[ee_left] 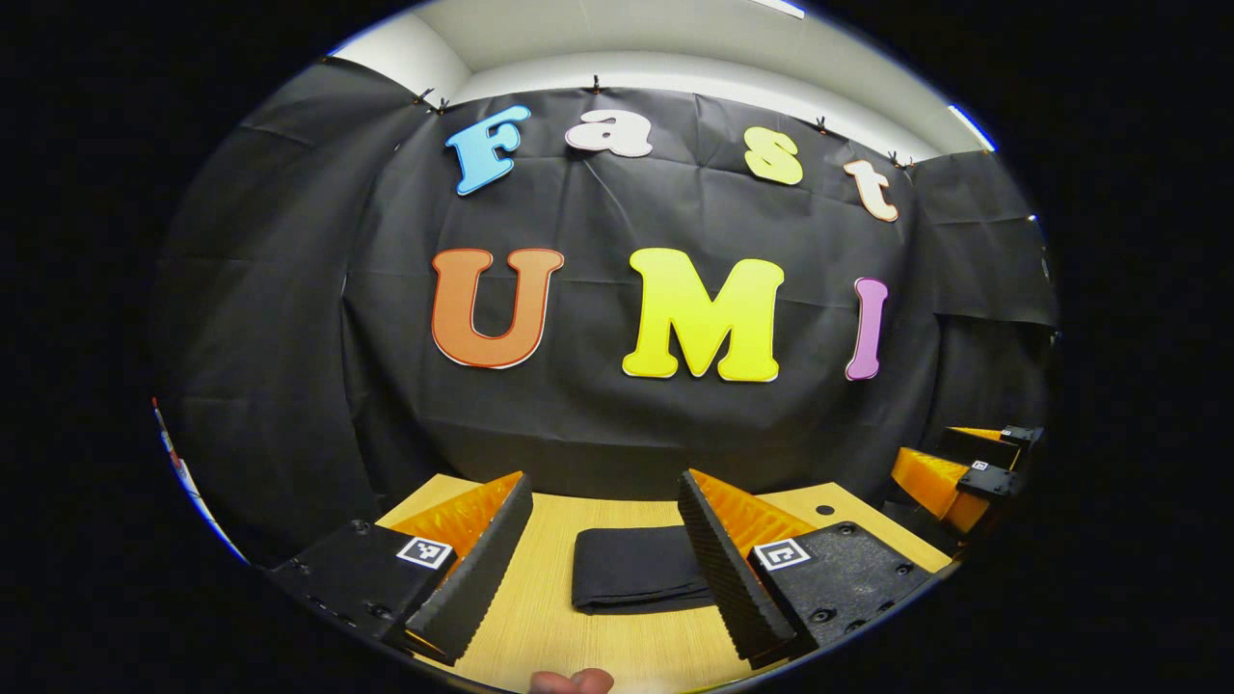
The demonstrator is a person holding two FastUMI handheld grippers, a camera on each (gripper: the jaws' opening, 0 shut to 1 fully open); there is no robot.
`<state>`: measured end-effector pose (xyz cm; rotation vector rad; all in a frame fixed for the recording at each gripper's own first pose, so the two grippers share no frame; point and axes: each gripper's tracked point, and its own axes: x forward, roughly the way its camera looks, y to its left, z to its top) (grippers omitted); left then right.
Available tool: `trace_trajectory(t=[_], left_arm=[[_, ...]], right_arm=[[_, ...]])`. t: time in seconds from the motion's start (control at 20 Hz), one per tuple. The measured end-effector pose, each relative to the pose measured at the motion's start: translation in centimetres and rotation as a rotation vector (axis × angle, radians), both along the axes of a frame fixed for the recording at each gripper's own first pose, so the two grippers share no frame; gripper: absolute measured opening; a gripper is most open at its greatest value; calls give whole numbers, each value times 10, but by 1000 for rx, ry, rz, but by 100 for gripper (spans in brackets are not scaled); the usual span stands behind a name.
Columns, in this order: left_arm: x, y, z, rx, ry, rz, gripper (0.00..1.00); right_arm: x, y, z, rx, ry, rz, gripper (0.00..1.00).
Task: Grasp the waist and the cuffs of the jeans and fold them to make the two legs overlap; first hold the waist and fold one-third of the jeans toward the cuffs, then hold the cuffs and fold the remaining one-third in the same direction to finish folding.
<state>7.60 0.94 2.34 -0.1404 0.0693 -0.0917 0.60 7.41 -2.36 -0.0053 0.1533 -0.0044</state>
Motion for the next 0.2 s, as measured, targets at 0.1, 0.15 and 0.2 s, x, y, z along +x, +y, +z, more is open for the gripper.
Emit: trace_trajectory(t=[0.1, 0.15, 0.2], left_arm=[[1, 0, -2, -3, 3, -2, 100], [1, 1, -2, -4, 5, 0, 98], [1, 2, -3, -5, 4, 1, 98]], right_arm=[[1, 0, 0, 0, 0, -3, 99], [1, 0, 0, -2, -1, -6, 99], [1, 1, 0, -2, -2, -5, 99]])
